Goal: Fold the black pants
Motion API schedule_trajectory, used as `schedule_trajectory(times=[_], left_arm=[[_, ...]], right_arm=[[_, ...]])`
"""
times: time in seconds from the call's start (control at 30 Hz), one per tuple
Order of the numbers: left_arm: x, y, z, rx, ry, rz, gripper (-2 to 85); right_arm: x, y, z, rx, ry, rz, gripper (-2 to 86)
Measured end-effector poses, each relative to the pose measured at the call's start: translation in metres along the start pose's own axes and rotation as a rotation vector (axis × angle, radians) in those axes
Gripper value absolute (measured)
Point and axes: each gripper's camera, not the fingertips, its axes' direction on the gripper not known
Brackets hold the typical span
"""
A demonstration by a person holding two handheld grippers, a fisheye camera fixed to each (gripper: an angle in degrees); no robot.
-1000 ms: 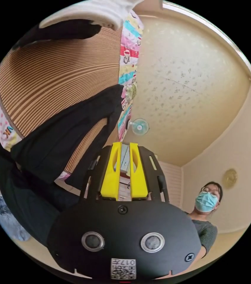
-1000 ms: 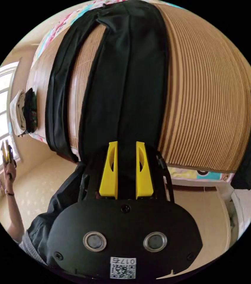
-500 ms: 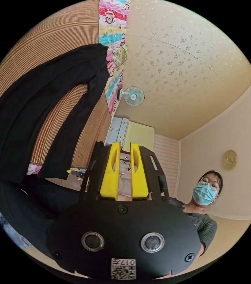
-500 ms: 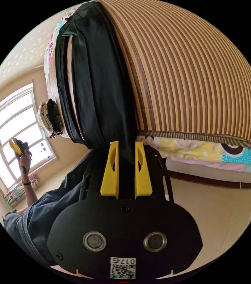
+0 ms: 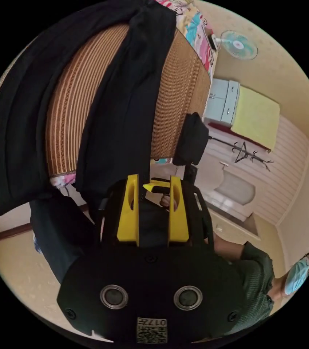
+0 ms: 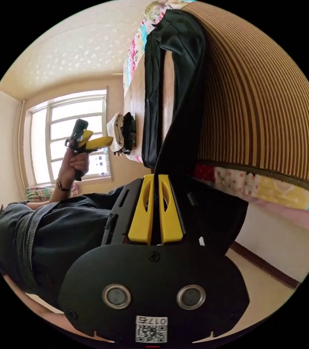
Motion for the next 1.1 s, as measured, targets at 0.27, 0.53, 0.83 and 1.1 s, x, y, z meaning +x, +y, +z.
schedule_trajectory(times=[0.27,0.53,0.83,1.1], left_arm=[[0.07,-0.031,0.125,-0.26,-0.635,0.248,13.7],[0.059,-0.025,0.15,-0.234,-0.648,0.313,0.8],[0.023,-0.022,0.127,-0.181,-0.47,0.194,-0.4],[-0.004,-0.014,0.1,-0.089,-0.315,0.111,-0.4]], right_arm=[[-0.088,0.007,0.008,-0.219,0.034,-0.451,3.1],[-0.024,-0.003,-0.029,-0.25,-0.057,-0.243,6.1],[0.104,-0.139,-0.132,0.112,-0.001,0.2,14.2],[0.138,-0.364,-0.137,0.467,-0.175,0.255,17.2]])
